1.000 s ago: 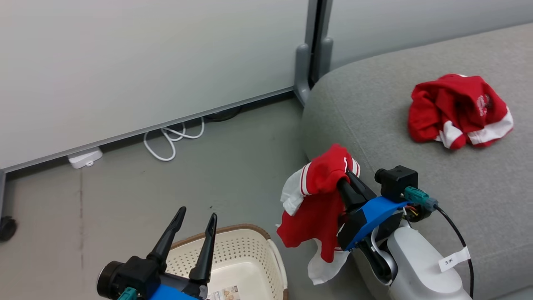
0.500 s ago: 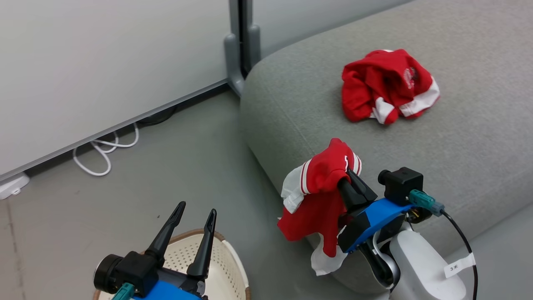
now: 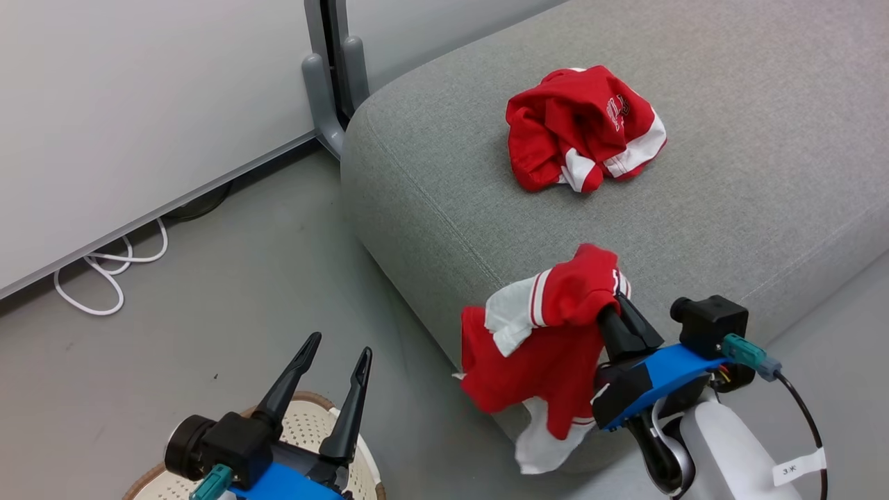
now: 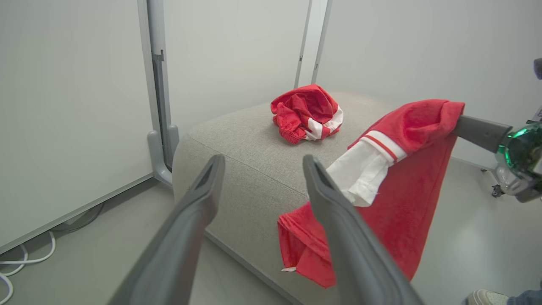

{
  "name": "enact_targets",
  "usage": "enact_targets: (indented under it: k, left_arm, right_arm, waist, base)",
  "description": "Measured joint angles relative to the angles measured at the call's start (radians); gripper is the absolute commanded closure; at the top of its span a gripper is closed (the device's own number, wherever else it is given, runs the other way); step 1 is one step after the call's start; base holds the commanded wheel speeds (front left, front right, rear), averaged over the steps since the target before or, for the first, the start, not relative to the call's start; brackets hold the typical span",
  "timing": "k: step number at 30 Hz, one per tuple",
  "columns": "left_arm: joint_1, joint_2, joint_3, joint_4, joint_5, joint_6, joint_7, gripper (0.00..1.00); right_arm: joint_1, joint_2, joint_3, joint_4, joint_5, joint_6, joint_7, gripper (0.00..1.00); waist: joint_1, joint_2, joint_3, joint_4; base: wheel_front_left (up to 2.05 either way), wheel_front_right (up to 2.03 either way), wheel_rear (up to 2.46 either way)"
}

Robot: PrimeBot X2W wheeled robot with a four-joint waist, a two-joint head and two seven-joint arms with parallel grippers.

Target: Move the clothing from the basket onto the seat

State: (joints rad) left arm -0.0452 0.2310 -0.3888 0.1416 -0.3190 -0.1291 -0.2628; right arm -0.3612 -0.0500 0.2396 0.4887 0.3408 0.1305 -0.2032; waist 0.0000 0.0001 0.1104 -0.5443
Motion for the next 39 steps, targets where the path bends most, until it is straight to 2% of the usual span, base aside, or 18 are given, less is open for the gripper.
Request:
enact_targets:
  k: [12,18,22,24,29,35,39]
  left_arm:
    - [-0.018,0.013,0.002,0.006,-0.008,0.000,0.000,0.00]
    - [-0.016,0.016,0.024,-0.013,0.003,0.000,0.000,0.00]
    - [-0.030,0.037,0.016,-0.032,0.016,0.000,0.000,0.00]
    - [-0.052,0.053,0.014,-0.041,0.021,0.000,0.000,0.00]
    - [-0.105,0.093,-0.003,-0.069,0.030,0.000,0.000,0.00]
    - [-0.191,0.143,-0.020,-0.119,0.040,0.000,0.000,0.00]
    - [-0.214,0.178,-0.026,-0.142,0.049,0.000,0.000,0.00]
  right_arm:
    - [0.013,0.000,-0.031,-0.028,-0.004,0.000,0.012,1.00]
    - [-0.081,0.000,-0.054,-0.054,-0.036,0.000,0.017,1.00]
    - [-0.191,-0.001,-0.121,-0.076,-0.047,0.000,0.047,1.00]
    - [-0.263,0.000,-0.150,-0.083,-0.001,0.000,0.062,1.00]
    - [-0.466,-0.004,-0.281,-0.086,-0.103,0.000,0.120,1.00]
    - [-0.667,-0.101,-0.429,-0.152,-0.224,0.000,0.204,1.00]
    - [-0.797,-0.162,-0.548,-0.177,-0.271,0.000,0.217,1.00]
  waist:
    - [0.0001,0.0000,0.025,0.000]
    - [0.0001,0.0000,0.065,-0.003]
    - [0.0001,0.0000,0.112,0.003]
    - [0.0002,0.0000,0.140,0.009]
    - [0.0002,0.0000,0.225,0.024]
    - [0.0002,-0.0001,0.345,0.057]
    - [0.0003,0.0000,0.430,0.079]
  base:
    - [0.00,0.00,0.00]
    - [0.00,0.00,0.00]
    - [0.00,0.00,0.00]
    - [0.00,0.00,0.00]
    - [0.00,0.00,0.00]
    - [0.00,0.00,0.00]
    - [0.00,0.00,0.00]
